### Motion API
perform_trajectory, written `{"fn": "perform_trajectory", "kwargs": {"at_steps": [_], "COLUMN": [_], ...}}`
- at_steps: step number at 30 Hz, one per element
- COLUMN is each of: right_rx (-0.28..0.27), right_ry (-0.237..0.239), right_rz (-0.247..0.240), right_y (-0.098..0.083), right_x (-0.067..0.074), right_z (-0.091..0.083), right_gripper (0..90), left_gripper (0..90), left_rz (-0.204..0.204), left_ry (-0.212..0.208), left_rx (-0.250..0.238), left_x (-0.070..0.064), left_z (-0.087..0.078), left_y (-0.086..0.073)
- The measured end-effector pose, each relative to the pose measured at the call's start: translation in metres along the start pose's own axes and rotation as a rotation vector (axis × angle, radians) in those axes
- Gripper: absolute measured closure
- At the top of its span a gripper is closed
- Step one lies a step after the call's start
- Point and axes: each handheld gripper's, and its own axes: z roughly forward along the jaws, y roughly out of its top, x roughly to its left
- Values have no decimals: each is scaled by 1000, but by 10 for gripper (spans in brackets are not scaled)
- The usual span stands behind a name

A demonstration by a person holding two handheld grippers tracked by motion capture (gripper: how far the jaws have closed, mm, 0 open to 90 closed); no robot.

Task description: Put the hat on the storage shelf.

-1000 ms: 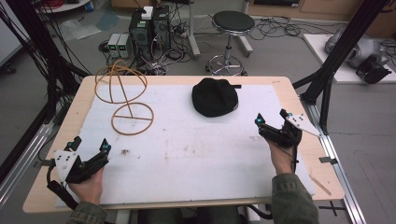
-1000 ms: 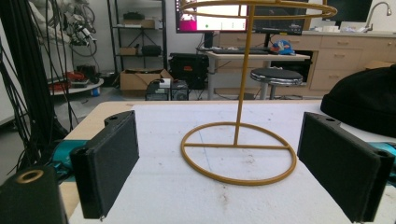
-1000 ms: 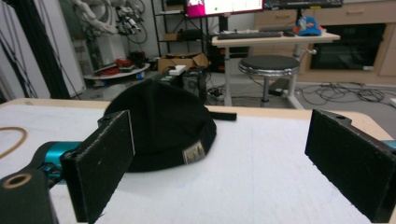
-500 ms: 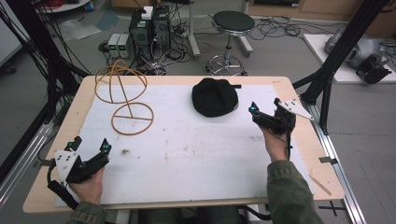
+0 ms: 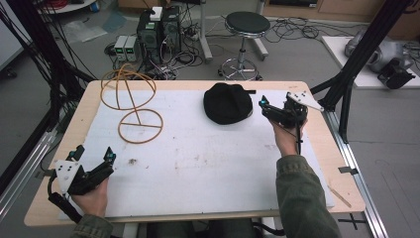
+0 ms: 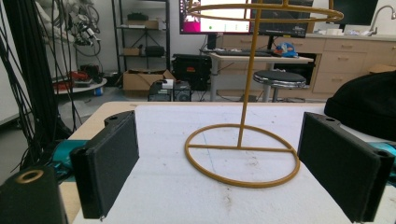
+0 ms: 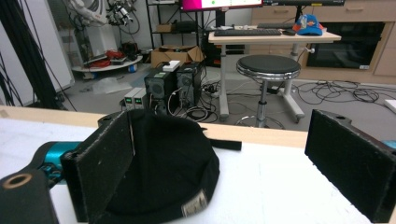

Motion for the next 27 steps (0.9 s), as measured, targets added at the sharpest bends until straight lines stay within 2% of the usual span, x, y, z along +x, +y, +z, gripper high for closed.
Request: {"fn": "perform_trajectory", "kwargs": {"at_steps": [2,3,5,8,9,16,17,23,25,27], "right_rx": [-3,-1,1,-8,-10,-22,0,19,2,30], "right_ry": [-4,-22,-26,-31,-25,-4,-12,-3,2,6], "right_rz": [-4,-28,-30,-43,-59,-104,-125,-121,-133,-132], "right_y": [4,6,7,9,11,20,19,24,25,24], "right_x": [4,8,10,14,19,33,35,40,43,45], "right_z": [7,13,19,25,33,50,55,69,72,78], "right_gripper": [73,73,73,73,73,73,73,74,73,73], "left_gripper": [129,129,130,129,129,130,130,129,130,129], "left_rz": [-2,-2,-18,-19,-21,-21,-27,-31,-32,-35], "left_ry": [-3,-4,0,1,2,-3,-3,-8,-12,-13], "left_rx": [2,8,12,8,6,12,11,5,5,5], "left_x": [0,1,2,2,2,2,2,-1,-2,-2], "left_z": [1,1,1,1,1,1,1,2,3,3], "left_y": [0,0,-1,-1,-1,-2,-2,-1,-1,-1]}}
